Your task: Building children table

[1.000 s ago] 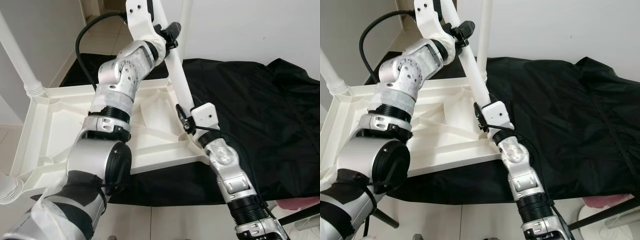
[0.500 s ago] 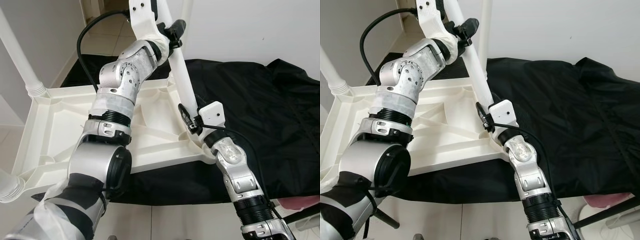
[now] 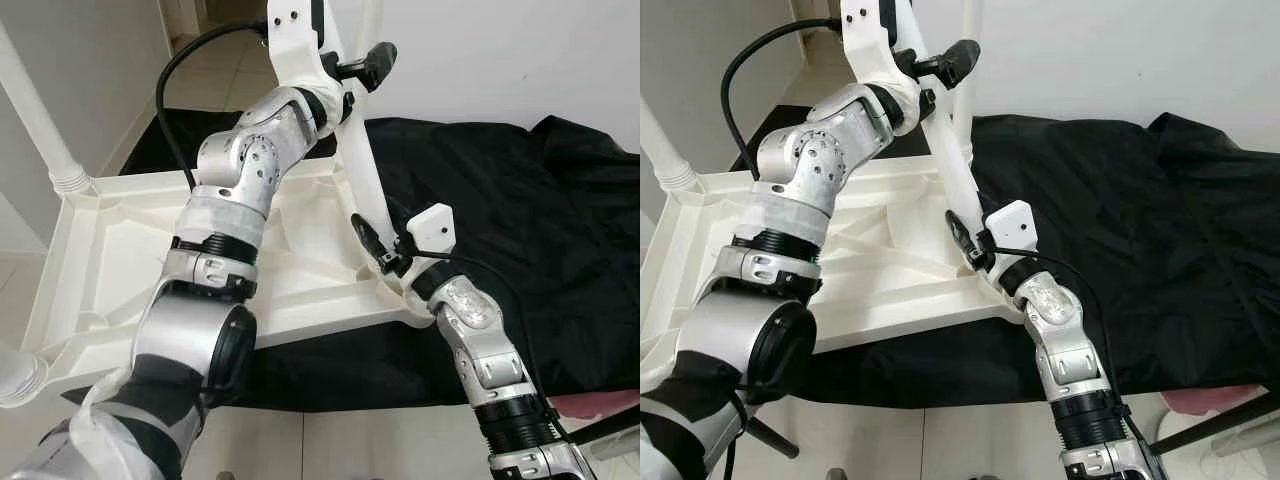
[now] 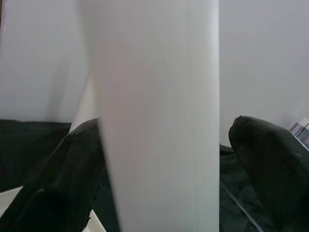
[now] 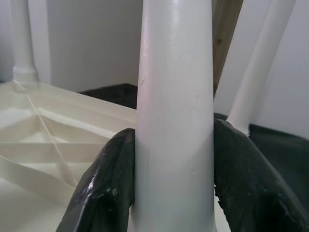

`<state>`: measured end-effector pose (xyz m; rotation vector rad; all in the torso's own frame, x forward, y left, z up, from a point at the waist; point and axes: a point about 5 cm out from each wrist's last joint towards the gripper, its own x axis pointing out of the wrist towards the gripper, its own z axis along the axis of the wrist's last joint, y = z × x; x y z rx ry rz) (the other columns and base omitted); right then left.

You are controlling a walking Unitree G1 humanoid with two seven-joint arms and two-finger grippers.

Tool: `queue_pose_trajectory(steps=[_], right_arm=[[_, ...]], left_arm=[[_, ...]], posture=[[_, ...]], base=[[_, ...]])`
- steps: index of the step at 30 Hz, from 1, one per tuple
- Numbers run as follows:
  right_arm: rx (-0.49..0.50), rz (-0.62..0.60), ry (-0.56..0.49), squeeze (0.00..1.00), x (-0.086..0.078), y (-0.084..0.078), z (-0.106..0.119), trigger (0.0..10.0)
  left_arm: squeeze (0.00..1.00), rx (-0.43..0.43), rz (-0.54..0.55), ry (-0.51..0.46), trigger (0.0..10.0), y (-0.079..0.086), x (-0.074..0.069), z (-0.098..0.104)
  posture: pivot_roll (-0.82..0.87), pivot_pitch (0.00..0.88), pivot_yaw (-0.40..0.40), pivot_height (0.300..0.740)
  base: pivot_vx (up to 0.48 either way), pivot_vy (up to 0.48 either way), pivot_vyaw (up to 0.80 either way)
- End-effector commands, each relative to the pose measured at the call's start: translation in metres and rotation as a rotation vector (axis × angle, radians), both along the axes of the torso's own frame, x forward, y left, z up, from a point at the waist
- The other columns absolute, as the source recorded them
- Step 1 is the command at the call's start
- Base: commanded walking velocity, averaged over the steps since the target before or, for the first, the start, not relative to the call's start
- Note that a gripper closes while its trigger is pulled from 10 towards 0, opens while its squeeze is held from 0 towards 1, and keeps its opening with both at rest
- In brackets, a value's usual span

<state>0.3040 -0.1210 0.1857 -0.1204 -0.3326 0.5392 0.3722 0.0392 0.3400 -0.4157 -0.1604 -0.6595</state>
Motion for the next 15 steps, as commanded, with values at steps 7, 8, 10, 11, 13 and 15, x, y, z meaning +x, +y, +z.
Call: queue_pose_trajectory(steps=[7, 8, 10, 11, 13, 15], right_arm=[[0.137, 0.159, 0.104, 0.00, 0.002, -0.021, 0.006, 10.0], [0.136, 0.176, 0.115, 0.00, 0.001, -0.023, 0.005, 10.0], [0.122, 0.192, 0.121, 0.00, 0.001, -0.025, 0.005, 10.0], [0.097, 0.205, 0.126, 0.00, 0.001, -0.026, 0.004, 10.0], [0.061, 0.242, 0.137, 0.00, -0.001, -0.028, 0.002, 10.0], [0.037, 0.272, 0.147, 0.00, -0.002, -0.028, 0.002, 10.0]], left_arm=[[0.00, 0.003, -0.429, -0.199, 10.0, 0.004, -0.031, 0.004], [0.00, 0.019, -0.436, -0.204, 10.0, 0.006, -0.032, 0.003], [0.00, 0.035, -0.440, -0.208, 10.0, 0.007, -0.033, 0.002], [0.00, 0.050, -0.446, -0.212, 10.0, 0.008, -0.034, 0.001], [0.00, 0.068, -0.471, -0.218, 10.0, 0.009, -0.037, -0.001], [0.00, 0.067, -0.500, -0.218, 10.0, 0.008, -0.040, -0.001]], posture=[[-0.05, 0.000, -0.007, 0.740], [-0.04, 0.000, -0.009, 0.740], [-0.04, 0.000, -0.013, 0.740], [-0.04, 0.000, -0.013, 0.740], [-0.04, 0.000, -0.016, 0.740], [-0.04, 0.000, -0.021, 0.740]], base=[[0.000, 0.000, 0.00], [0.000, 0.000, 0.00], [0.000, 0.000, 0.00], [0.000, 0.000, 0.00], [0.000, 0.000, 0.00], [0.000, 0.000, 0.00]])
